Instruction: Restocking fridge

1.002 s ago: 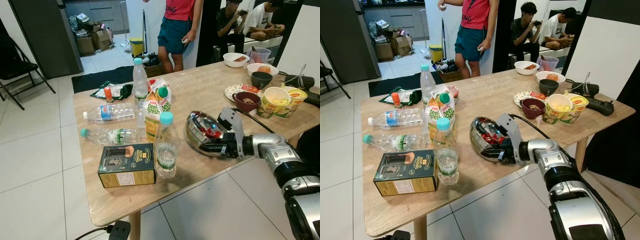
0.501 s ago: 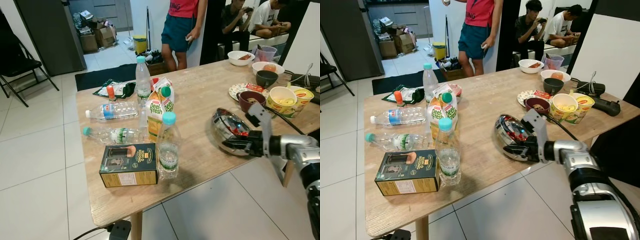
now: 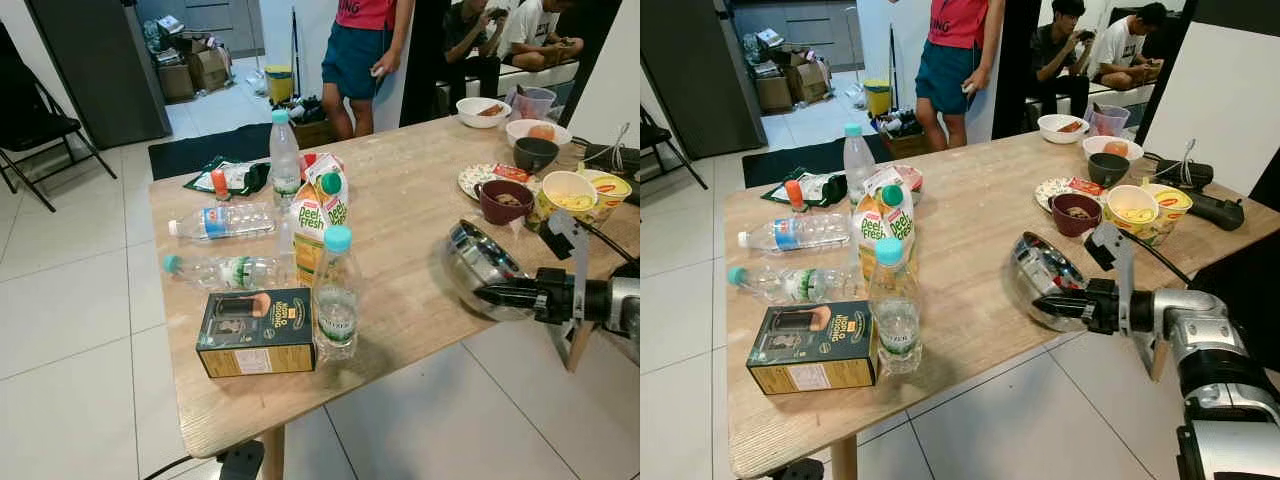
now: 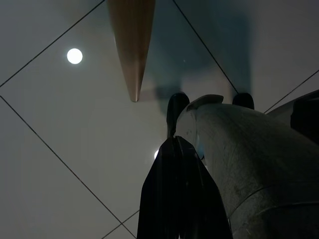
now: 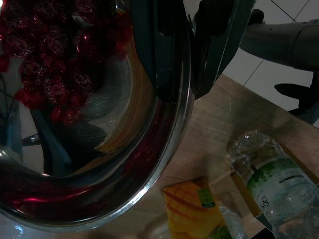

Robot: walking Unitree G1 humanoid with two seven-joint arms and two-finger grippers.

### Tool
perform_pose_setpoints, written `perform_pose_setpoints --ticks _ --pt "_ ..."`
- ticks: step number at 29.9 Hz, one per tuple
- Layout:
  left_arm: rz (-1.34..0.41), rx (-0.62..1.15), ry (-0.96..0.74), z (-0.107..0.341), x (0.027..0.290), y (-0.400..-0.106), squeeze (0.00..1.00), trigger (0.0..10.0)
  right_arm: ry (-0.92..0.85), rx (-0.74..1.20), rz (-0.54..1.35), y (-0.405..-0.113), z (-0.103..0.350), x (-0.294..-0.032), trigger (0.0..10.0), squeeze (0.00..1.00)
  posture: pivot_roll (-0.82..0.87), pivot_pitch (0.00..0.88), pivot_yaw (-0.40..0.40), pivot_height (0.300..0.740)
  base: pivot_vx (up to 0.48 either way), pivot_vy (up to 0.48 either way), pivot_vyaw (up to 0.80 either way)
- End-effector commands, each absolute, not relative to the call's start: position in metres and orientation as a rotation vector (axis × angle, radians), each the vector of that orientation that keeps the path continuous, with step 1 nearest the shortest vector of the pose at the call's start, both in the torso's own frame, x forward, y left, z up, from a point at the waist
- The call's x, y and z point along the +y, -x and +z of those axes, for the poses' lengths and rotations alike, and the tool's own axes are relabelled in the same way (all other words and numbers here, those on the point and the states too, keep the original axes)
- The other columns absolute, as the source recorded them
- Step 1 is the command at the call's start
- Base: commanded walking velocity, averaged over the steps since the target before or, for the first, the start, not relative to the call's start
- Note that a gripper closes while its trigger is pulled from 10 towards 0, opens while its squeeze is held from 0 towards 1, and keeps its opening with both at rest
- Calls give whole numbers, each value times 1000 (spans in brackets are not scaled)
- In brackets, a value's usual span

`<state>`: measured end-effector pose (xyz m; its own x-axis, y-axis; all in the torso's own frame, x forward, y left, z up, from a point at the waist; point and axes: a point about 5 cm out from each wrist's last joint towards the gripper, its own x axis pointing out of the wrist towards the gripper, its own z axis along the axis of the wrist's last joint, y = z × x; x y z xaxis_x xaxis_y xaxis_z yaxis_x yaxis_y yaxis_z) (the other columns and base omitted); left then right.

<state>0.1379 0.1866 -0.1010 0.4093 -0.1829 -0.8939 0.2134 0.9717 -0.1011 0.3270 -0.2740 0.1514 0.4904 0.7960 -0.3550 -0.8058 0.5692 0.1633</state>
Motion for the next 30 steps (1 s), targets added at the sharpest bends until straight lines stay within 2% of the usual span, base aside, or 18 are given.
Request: perform_pose_setpoints --ticks 1,14,30 --pt "-266 1170 -47 -105 189 -126 0 10000 -7 476 958 -320 141 -280 10000 0 79 0 -20 740 0 0 0" --pt "-270 1171 -48 -104 190 -126 0 10000 -29 494 910 -304 140 -305 10000 0 76 0 -23 740 0 0 0" --pt "-295 1178 -73 -104 191 -126 0 10000 -81 427 767 -289 137 -330 10000 0 76 0 -17 740 0 0 0"
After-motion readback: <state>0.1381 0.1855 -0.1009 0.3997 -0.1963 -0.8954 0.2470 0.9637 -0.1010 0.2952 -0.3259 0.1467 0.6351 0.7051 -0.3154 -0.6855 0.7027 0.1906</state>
